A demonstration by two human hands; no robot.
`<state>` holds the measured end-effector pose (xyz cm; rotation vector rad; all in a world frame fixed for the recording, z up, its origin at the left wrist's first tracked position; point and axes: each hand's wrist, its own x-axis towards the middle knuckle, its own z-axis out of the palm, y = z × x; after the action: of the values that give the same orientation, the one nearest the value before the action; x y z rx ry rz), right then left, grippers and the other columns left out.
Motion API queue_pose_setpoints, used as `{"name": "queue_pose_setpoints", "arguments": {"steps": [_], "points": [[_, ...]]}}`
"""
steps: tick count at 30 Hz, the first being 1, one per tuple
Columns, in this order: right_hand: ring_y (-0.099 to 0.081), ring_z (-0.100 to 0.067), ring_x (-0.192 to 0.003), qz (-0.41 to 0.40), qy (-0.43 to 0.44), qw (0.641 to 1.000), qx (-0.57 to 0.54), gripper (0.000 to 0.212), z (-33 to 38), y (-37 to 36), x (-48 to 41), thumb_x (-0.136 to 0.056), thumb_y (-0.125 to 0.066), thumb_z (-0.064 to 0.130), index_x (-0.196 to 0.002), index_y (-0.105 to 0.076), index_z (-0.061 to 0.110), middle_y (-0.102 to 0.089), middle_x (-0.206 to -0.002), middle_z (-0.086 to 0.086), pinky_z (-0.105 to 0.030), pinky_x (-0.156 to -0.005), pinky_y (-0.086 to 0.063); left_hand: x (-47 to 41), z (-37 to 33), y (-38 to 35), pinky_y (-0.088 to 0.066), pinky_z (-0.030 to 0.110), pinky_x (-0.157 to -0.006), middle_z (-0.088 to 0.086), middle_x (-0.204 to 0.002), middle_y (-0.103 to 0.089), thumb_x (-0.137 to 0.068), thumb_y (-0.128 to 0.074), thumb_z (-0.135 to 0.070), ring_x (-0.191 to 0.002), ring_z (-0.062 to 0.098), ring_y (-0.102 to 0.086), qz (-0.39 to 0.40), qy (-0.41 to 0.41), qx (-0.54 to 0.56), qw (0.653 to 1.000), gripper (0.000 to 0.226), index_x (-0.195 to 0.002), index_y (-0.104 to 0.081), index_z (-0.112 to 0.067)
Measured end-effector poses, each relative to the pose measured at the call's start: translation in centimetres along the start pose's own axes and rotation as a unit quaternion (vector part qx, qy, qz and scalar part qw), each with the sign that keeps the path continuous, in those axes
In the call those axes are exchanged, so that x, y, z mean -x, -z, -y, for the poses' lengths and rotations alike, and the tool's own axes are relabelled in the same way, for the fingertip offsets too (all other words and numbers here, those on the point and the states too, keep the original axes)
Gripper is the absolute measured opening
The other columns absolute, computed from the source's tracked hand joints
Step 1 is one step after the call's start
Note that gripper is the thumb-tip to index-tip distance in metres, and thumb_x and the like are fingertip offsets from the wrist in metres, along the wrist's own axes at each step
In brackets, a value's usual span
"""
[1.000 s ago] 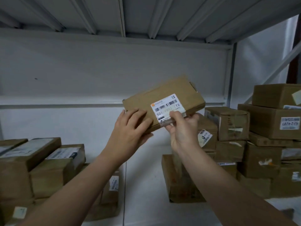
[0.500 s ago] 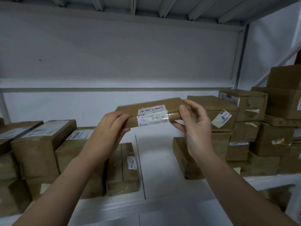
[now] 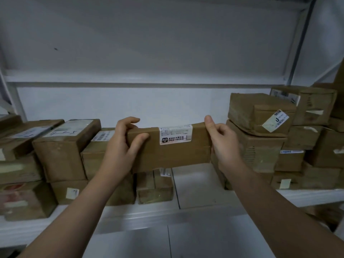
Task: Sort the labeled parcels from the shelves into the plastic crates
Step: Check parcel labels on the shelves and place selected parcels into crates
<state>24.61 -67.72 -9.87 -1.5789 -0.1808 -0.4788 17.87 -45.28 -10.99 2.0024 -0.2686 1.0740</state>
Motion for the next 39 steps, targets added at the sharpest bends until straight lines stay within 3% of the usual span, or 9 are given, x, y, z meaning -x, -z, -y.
{"name": "queue_pose_setpoints", "arguments": {"steps": [6,11,14,19,26,29,32,35,39], "points": [[-0.049,-0.007,-0.049,-0.006,-0.082,0.994,-0.079,0.045,-0.9,-1.0,0.1,-0.092,-0.057,0.047,-0.093,-0.061,0.001,-0.055,-0.072,-0.004,-0.025,-0.057,-0.051,1.0,-0.7,1.1,-0.044,0.008,-0.077,-0.010,-0.104,-0.052,-0.083,-0.068,-0.005,-0.087,-0.011,-0.055,0.018,0.018,0.114,0.993,0.047,-0.122,-0.045,-0.020],[-0.070,-0.015,-0.086,0.034,-0.135,0.959,-0.246,0.038,0.7,-3.1,-0.6,-0.092,-0.062,0.030,-0.121,-0.054,0.006,-0.063,-0.110,-0.012,-0.030,-0.084,-0.057,1.4,0.1,1.2,-0.040,0.009,-0.089,-0.013,-0.111,-0.059,-0.082,-0.064,-0.025,-0.099,0.002,-0.055,0.033,-0.151,-0.090,0.984,0.039,-0.120,-0.060,-0.018],[-0.072,-0.023,-0.091,0.124,-0.176,0.925,-0.313,0.056,1.5,-5.0,0.5,-0.090,-0.066,0.022,-0.136,-0.042,0.003,-0.068,-0.107,-0.015,-0.035,-0.076,-0.059,1.9,-0.1,-0.2,-0.039,0.019,-0.089,0.000,-0.110,-0.065,-0.079,-0.068,-0.023,-0.099,0.012,-0.055,0.048,-0.207,-0.156,0.965,0.044,-0.121,-0.057,-0.016],[-0.071,-0.024,-0.092,0.164,-0.196,0.947,-0.196,0.034,1.0,-6.1,3.2,-0.093,-0.051,0.015,-0.127,-0.053,0.014,-0.070,-0.109,-0.011,-0.035,-0.062,-0.058,2.8,0.3,-1.3,-0.033,0.025,-0.085,0.001,-0.109,-0.068,-0.077,-0.060,-0.049,-0.100,0.014,-0.055,0.091,-0.191,-0.170,0.962,0.051,-0.120,-0.057,-0.022],[-0.056,-0.018,-0.115,0.090,-0.011,0.990,0.111,0.042,-3.1,-6.6,3.2,-0.102,-0.033,0.012,-0.143,-0.043,0.018,-0.057,-0.133,-0.004,-0.027,-0.091,-0.046,5.2,3.7,-3.2,-0.037,0.046,-0.106,0.012,-0.125,-0.063,-0.076,-0.071,-0.009,-0.114,0.034,-0.060,0.176,-0.229,-0.355,0.889,0.046,-0.122,-0.063,-0.017],[-0.053,-0.012,-0.104,0.119,-0.036,0.983,0.138,0.040,-5.4,-7.2,3.4,-0.102,-0.037,0.014,-0.141,-0.047,0.015,-0.058,-0.130,-0.005,-0.014,-0.075,-0.042,6.5,4.2,-3.6,-0.051,0.048,-0.089,0.013,-0.117,-0.067,-0.060,-0.082,0.000,-0.104,0.036,-0.065,0.220,-0.181,-0.377,0.881,0.062,-0.119,-0.066,-0.013],[-0.051,-0.009,-0.096,0.161,-0.070,0.976,0.130,0.038,-6.8,-7.6,3.6,-0.097,-0.044,0.008,-0.133,-0.056,0.013,-0.059,-0.115,0.003,-0.004,-0.062,-0.040,7.1,4.6,-3.5,-0.050,0.043,-0.090,0.007,-0.110,-0.071,-0.076,-0.061,-0.009,-0.096,0.028,-0.068,0.196,-0.187,-0.406,0.873,0.039,-0.114,-0.069,-0.016],[-0.056,-0.015,-0.113,0.187,-0.059,0.968,0.154,0.041,-8.1,-8.1,4.4,-0.093,-0.045,0.002,-0.132,-0.056,0.009,-0.060,-0.124,0.000,-0.019,-0.092,-0.048,7.1,5.0,-3.6,-0.048,0.038,-0.088,0.002,-0.100,-0.071,-0.079,-0.044,-0.014,-0.086,0.023,-0.067,0.208,-0.178,-0.420,0.866,0.038,-0.106,-0.069,-0.018],[-0.055,-0.022,-0.119,0.203,0.000,0.958,0.202,0.033,-9.5,-8.1,5.6,-0.095,-0.046,0.001,-0.123,-0.063,0.005,-0.061,-0.128,-0.009,-0.022,-0.096,-0.044,7.5,5.9,-3.7,-0.049,0.036,-0.073,0.001,-0.089,-0.069,-0.064,-0.075,-0.005,-0.071,0.025,-0.064,0.237,-0.151,-0.420,0.863,0.035,-0.096,-0.070,-0.018]]}}
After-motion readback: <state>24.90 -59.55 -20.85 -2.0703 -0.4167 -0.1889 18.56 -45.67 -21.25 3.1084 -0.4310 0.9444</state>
